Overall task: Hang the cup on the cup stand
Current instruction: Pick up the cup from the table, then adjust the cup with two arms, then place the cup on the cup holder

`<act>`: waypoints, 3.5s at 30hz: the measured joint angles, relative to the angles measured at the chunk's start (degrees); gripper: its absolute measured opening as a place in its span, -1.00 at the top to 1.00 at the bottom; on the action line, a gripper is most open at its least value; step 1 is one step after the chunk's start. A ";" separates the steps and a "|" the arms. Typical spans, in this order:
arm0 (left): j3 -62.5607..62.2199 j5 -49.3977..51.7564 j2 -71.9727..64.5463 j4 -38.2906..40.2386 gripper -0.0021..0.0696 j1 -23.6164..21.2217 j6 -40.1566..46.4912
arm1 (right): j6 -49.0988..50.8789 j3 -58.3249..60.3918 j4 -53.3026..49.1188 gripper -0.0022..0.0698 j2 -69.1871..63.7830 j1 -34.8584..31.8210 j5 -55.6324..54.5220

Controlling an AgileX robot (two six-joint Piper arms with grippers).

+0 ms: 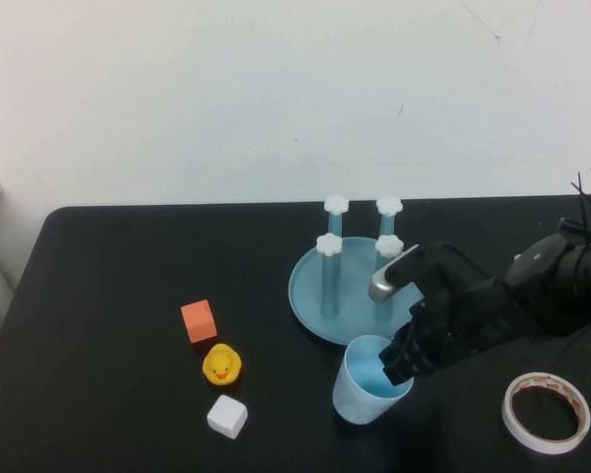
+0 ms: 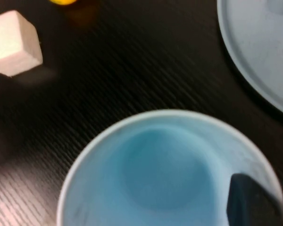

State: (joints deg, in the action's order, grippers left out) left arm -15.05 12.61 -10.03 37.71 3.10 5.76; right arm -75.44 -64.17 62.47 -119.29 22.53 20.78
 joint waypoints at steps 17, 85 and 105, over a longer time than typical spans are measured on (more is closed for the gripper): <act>-0.99 5.04 -0.09 56.05 -0.85 0.00 1.42 | -26.80 0.00 27.04 0.88 25.52 12.17 -4.27; -8.50 2.47 -4.23 60.20 -0.67 -0.03 48.21 | -1.22 -6.75 -4.39 -0.33 34.51 32.50 11.19; -38.59 27.24 -57.00 59.50 -0.67 -0.03 101.52 | 51.33 4.55 -59.27 0.92 45.48 31.55 39.41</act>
State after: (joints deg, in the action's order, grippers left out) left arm -53.64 39.85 -67.03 97.21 3.06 107.28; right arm -24.11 -59.62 3.20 -73.81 54.08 60.20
